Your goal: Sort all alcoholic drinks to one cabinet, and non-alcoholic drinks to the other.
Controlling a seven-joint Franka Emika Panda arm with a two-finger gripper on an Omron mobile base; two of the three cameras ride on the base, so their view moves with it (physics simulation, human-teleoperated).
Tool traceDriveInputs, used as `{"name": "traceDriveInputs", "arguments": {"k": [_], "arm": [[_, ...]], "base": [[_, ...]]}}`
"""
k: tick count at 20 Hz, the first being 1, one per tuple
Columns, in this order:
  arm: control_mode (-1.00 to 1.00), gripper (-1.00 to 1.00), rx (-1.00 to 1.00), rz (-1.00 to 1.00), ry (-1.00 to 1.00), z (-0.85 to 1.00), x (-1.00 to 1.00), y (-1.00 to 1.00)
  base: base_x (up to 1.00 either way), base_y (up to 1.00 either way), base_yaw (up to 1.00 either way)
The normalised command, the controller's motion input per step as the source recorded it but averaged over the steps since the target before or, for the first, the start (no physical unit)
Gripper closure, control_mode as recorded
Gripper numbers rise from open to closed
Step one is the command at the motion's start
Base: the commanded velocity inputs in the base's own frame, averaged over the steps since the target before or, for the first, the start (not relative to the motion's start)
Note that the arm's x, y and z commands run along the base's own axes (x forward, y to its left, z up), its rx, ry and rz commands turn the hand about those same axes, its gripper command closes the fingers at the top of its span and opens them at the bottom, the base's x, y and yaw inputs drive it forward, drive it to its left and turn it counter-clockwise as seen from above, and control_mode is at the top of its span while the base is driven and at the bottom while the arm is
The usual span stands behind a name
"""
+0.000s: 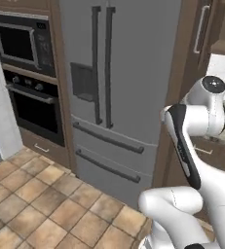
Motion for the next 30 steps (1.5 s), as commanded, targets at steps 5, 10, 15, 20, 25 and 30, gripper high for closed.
{"name": "traceDriveInputs", "arguments": {"k": [5,10,15,20,25,30], "arm": [[1.00,1.00,0.00,0.00,0.00,0.00,0.00,0.00],[1.00,1.00,0.00,0.00,0.00,0.00,0.00,0.00],[1.00,1.00,0.00,0.00,0.00,0.00,0.00,0.00],[1.00,1.00,0.00,0.00,0.00,0.00,0.00,0.00],[1.00,1.00,0.00,0.00,0.00,0.00,0.00,0.00],[1.00,1.00,0.00,0.00,0.00,0.00,0.00,0.00]], "base": [[0.21,0.19,0.78],[0.71,0.06,0.78],[0.76,0.00,0.83],[0.67,0.00,0.88],[0.69,0.00,0.88],[0.79,-0.01,0.85]]}}
